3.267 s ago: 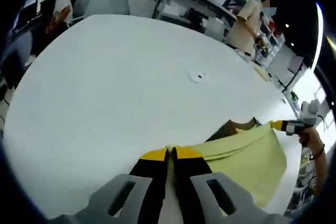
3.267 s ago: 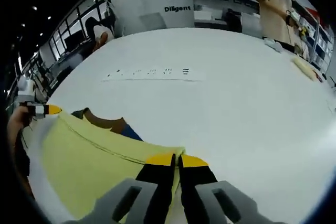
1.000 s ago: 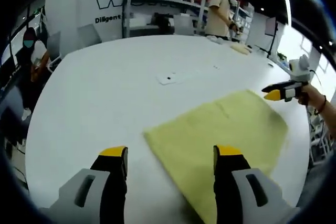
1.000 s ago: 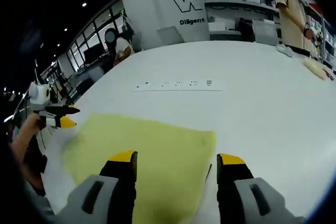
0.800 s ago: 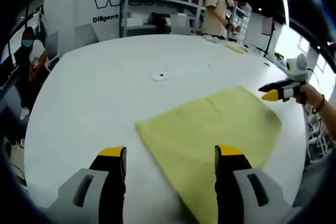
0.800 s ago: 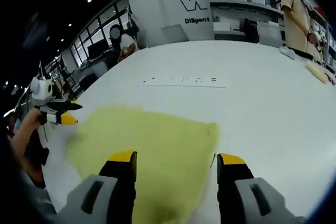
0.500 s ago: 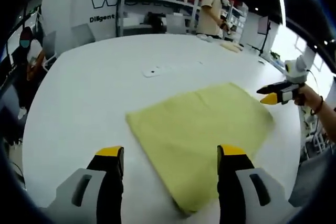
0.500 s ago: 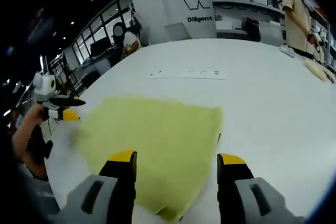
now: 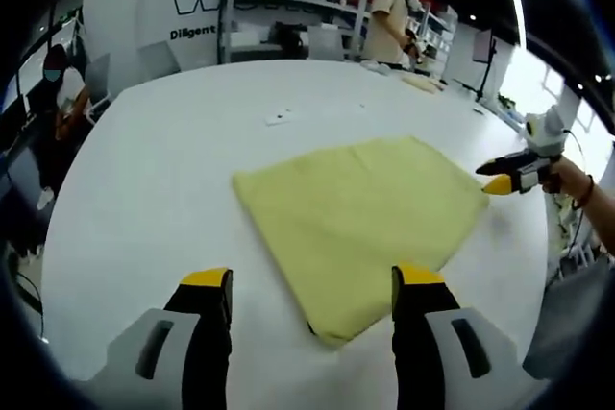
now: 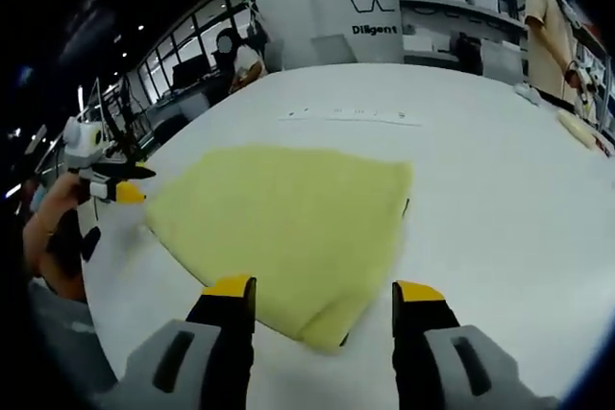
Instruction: Fold the garment on the visible template until the final outline fits inside the template.
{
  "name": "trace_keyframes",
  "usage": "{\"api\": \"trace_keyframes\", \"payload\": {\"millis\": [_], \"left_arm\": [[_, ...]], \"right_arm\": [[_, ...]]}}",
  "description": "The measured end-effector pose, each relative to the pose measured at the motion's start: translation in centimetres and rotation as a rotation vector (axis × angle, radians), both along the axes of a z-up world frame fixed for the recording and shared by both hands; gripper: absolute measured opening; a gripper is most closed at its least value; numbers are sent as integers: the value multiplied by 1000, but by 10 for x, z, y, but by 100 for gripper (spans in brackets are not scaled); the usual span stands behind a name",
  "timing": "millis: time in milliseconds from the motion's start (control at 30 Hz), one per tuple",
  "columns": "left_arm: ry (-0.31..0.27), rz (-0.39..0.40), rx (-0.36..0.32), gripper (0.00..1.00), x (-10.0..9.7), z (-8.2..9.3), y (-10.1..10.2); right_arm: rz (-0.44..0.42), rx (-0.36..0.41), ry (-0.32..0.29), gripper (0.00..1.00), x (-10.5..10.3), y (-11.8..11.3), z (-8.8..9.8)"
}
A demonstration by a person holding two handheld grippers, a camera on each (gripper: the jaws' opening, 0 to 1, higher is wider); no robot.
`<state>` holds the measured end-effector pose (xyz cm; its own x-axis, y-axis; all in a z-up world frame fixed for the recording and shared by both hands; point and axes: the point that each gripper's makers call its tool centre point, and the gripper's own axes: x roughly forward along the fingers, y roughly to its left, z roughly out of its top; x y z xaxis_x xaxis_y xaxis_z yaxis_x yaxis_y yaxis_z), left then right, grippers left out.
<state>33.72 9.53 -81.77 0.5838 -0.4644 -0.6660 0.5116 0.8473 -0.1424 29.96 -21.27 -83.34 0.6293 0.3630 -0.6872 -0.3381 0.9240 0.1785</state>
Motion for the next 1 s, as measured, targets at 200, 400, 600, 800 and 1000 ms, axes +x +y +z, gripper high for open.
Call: {"api": "trace_keyframes", "payload": {"millis": [200, 400, 600, 800, 1000], "left_arm": [[-9, 11, 0, 59, -15, -2, 9], [7, -6, -29, 49, -27, -7, 11], [10, -32, -27, 42, -33, -15, 13], [27, -46, -38, 34, -40, -26, 10], [46, -25, -63, 18, -39, -32, 12]], "right_arm": [[10, 3, 8, 49, -12, 2, -4], [17, 17, 2, 46, -20, 5, -7], [26, 7, 1, 41, -26, 3, -9], [20, -2, 10, 31, -31, -1, -16], [11, -7, -2, 21, -31, -5, -20]]}}
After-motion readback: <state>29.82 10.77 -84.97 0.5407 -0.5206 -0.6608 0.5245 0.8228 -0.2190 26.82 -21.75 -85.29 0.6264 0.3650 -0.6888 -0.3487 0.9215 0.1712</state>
